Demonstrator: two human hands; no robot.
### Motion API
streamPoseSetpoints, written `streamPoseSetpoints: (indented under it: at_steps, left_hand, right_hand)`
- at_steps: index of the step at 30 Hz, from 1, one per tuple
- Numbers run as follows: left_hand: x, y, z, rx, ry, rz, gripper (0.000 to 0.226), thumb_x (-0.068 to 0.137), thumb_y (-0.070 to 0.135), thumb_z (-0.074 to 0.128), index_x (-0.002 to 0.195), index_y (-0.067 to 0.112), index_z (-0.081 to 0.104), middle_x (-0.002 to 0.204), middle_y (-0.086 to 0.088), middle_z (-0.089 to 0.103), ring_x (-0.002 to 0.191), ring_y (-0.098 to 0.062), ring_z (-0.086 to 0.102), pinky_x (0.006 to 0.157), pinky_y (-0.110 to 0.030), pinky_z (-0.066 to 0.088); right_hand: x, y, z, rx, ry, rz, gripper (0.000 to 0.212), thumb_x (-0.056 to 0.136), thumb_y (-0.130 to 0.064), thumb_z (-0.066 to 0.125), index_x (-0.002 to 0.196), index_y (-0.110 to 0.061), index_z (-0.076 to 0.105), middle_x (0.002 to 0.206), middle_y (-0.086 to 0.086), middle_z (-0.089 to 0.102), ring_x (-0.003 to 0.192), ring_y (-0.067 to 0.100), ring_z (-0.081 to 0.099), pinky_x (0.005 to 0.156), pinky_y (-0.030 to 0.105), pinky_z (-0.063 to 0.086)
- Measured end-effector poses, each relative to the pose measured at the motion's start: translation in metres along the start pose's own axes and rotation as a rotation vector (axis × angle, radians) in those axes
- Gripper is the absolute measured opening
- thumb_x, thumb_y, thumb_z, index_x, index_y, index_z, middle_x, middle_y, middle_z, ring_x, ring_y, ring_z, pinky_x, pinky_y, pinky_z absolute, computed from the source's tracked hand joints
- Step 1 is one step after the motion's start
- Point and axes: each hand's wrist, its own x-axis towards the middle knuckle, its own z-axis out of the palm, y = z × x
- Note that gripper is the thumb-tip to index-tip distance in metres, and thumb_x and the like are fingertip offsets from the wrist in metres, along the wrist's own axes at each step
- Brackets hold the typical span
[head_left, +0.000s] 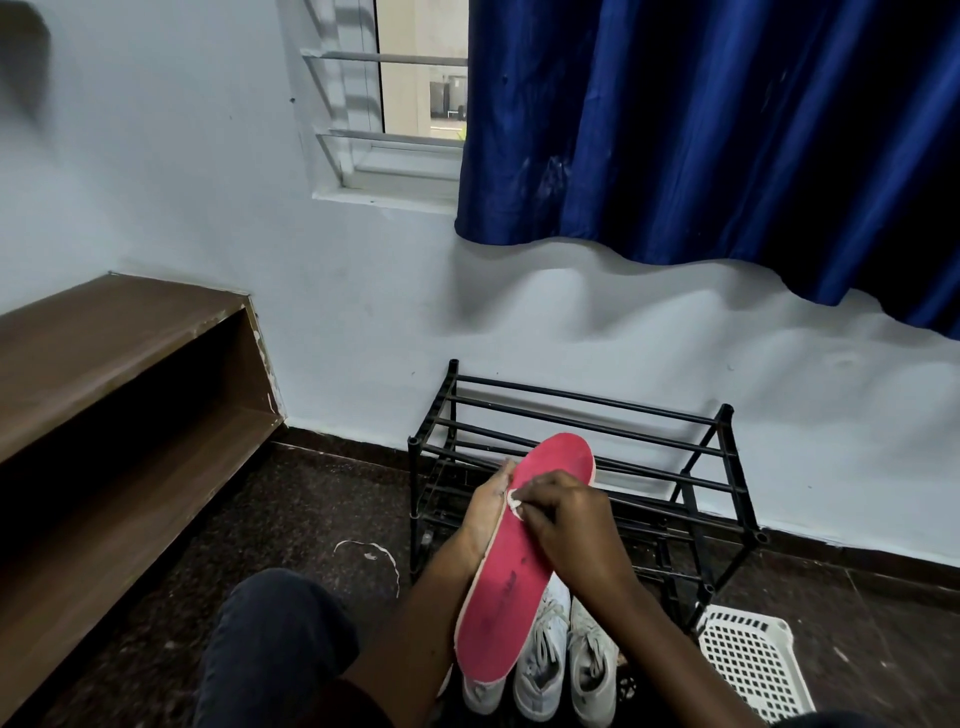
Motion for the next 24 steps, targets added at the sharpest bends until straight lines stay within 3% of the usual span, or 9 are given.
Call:
streamPoseSetpoints:
  at_steps: [3, 6, 8, 11, 15, 17, 19, 21, 24]
  left_hand:
    - [-0.01, 0.005, 0.0, -0.262, -0.311, 0.115, 0.053, 0.105, 0.031, 0.016, 0.125, -0.007, 0.046, 0.12, -0.018, 0.062, 0.119, -0.019, 0.055, 0.106, -0.023, 0.031]
    - [-0.002, -0.003, 0.004, -0.062, -0.313, 0.127, 0.069, 0.082, 0.068, 0.031, 0.112, 0.01, 0.054, 0.094, 0.006, 0.074, 0.095, 0.002, 0.064, 0.089, -0.01, 0.043]
    - [-0.004, -0.003, 0.001, -0.244, -0.451, -0.002, 0.039, 0.086, 0.029, 0.067, 0.101, -0.007, 0.063, 0.093, -0.015, 0.071, 0.094, -0.016, 0.068, 0.088, -0.018, 0.048]
    - [0.002, -0.005, -0.001, -0.28, -0.347, -0.206, 0.054, 0.015, 0.011, 0.097, 0.057, -0.002, 0.065, 0.055, -0.012, 0.06, 0.049, -0.018, 0.065, 0.046, -0.02, 0.052]
    - [0.003, -0.011, 0.004, -0.307, -0.251, -0.262, 0.022, 0.084, 0.034, 0.061, 0.075, 0.015, 0.055, 0.06, 0.006, 0.063, 0.048, 0.005, 0.06, 0.052, -0.01, 0.049]
    - [0.0, -0.013, 0.006, -0.157, -0.281, -0.221, 0.039, 0.082, 0.053, 0.048, 0.089, 0.015, 0.056, 0.066, 0.01, 0.07, 0.065, 0.008, 0.065, 0.066, -0.006, 0.048]
    - [-0.006, -0.012, 0.011, -0.19, -0.337, -0.252, 0.024, 0.068, 0.011, 0.084, 0.083, 0.001, 0.067, 0.07, -0.007, 0.07, 0.072, -0.012, 0.07, 0.068, -0.016, 0.054]
    - [-0.003, -0.019, 0.014, -0.292, -0.444, -0.253, 0.046, 0.033, 0.01, 0.096, 0.071, 0.002, 0.072, 0.065, -0.007, 0.068, 0.065, -0.015, 0.068, 0.063, -0.019, 0.055]
    - [-0.001, -0.024, 0.009, -0.359, -0.475, -0.253, 0.051, 0.027, 0.021, 0.098, 0.068, 0.004, 0.073, 0.066, -0.005, 0.069, 0.066, -0.013, 0.069, 0.064, -0.018, 0.055]
  right_hand:
    - [0.011, 0.003, 0.001, -0.071, 0.061, 0.001, 0.016, 0.077, 0.002, 0.067, 0.087, -0.006, 0.075, 0.089, 0.008, 0.067, 0.078, 0.02, 0.063, 0.07, 0.007, 0.033]
    - [0.012, 0.0, 0.005, -0.081, 0.091, -0.031, 0.016, 0.076, 0.002, 0.065, 0.085, -0.006, 0.074, 0.086, 0.008, 0.066, 0.076, 0.021, 0.064, 0.07, 0.009, 0.033]
    - [0.006, -0.002, 0.011, -0.078, 0.092, -0.09, 0.016, 0.075, -0.001, 0.061, 0.084, -0.007, 0.074, 0.086, 0.007, 0.066, 0.076, 0.02, 0.064, 0.072, 0.011, 0.034]
    - [-0.003, -0.002, 0.016, -0.061, 0.052, -0.153, 0.017, 0.075, -0.005, 0.059, 0.083, -0.01, 0.074, 0.088, 0.005, 0.067, 0.079, 0.02, 0.065, 0.075, 0.014, 0.038]
    - [0.002, 0.002, 0.014, -0.086, 0.136, -0.149, 0.014, 0.073, -0.004, 0.06, 0.077, -0.009, 0.072, 0.083, 0.005, 0.066, 0.075, 0.019, 0.063, 0.072, 0.018, 0.04]
    - [0.009, 0.005, 0.012, -0.124, 0.174, -0.109, 0.012, 0.071, 0.001, 0.062, 0.074, -0.006, 0.071, 0.08, 0.008, 0.065, 0.071, 0.022, 0.062, 0.068, 0.019, 0.039]
    - [0.016, 0.012, 0.009, -0.175, 0.204, -0.034, 0.015, 0.068, 0.009, 0.066, 0.074, -0.004, 0.071, 0.078, 0.011, 0.064, 0.07, 0.027, 0.062, 0.066, 0.023, 0.041]
    - [0.021, 0.021, 0.003, -0.212, 0.236, 0.053, 0.017, 0.069, 0.012, 0.065, 0.077, -0.002, 0.072, 0.079, 0.014, 0.064, 0.072, 0.031, 0.062, 0.067, 0.028, 0.044]
    - [0.019, 0.021, -0.002, -0.172, 0.231, 0.097, 0.015, 0.075, 0.009, 0.063, 0.081, -0.001, 0.072, 0.082, 0.015, 0.064, 0.077, 0.03, 0.062, 0.071, 0.023, 0.04]
